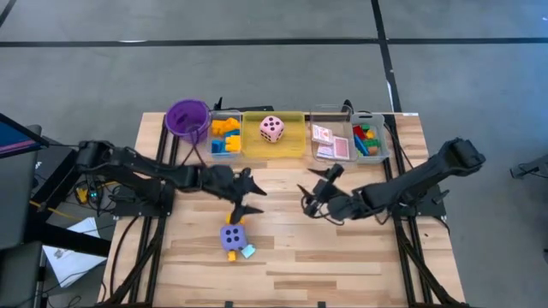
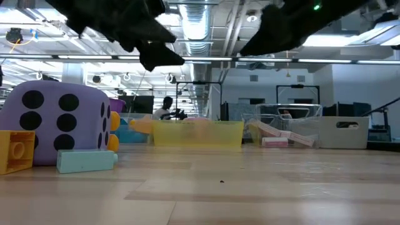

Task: Pick & Place Toys
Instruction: Put the large yellow game piece into the white transparent bin

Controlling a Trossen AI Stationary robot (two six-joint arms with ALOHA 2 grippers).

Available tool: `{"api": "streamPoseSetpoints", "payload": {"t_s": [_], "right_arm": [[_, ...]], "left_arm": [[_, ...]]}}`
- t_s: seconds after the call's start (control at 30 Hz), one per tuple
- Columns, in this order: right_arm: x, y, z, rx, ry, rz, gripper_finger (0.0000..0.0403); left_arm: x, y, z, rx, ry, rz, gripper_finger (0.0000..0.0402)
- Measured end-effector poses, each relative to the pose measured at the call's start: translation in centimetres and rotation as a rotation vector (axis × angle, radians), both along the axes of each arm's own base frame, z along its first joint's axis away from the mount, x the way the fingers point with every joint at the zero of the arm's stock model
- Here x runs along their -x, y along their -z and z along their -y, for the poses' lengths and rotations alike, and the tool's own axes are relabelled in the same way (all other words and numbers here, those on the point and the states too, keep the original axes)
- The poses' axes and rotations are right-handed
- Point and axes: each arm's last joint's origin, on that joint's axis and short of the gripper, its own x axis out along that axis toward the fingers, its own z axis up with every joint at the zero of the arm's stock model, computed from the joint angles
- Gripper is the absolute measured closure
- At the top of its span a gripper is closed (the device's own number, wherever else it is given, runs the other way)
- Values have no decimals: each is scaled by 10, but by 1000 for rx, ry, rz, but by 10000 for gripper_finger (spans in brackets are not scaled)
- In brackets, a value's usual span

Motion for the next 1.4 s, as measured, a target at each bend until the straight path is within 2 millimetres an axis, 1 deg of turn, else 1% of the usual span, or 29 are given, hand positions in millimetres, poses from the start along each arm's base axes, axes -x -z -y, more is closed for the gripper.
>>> {"api": "streamPoseSetpoints", "payload": {"t_s": [0.13, 0.2, 0.33, 0.43, 0.57, 0.67, 0.73, 0.83, 0.93, 1.07, 1.27, 1.33, 1.4], "right_arm": [[-18, 27, -5, 18, 7, -17, 121], [-26, 42, -4, 25, 16, -33, 121], [-42, 68, 3, 26, 20, -44, 121], [-53, 81, 8, -24, -27, -10, 121], [-64, 98, 10, -65, -81, 43, 121], [-67, 112, 11, -38, -88, 35, 121], [-70, 119, 14, -29, -85, 49, 121], [-74, 124, 20, -50, -121, 76, 121], [-78, 122, 29, -93, -170, 109, 121], [-80, 119, 37, -147, -204, 138, 121], [-81, 118, 39, -169, -221, 148, 121], [-81, 118, 38, -169, -225, 145, 121], [-80, 118, 36, -171, -230, 145, 121]], "left_arm": [[7, 9, 21, -244, -2, -71, 112], [10, 12, 26, -285, -9, -113, 112], [20, 19, 23, -225, -76, -254, 112], [33, 22, 17, -205, -114, -411, 112], [44, 14, 12, -167, -147, -460, 112], [48, 9, 11, -109, -147, -458, 112], [51, 8, 12, -63, -137, -475, 112], [55, 12, 13, -31, -141, -543, 112], [59, 16, 15, -15, -158, -605, 112], [58, 20, 23, 17, -144, -628, 112], [56, 31, 42, 113, -33, -714, 112], [54, 35, 46, 106, -17, -727, 112], [56, 40, 45, 88, -29, -761, 112]]}}
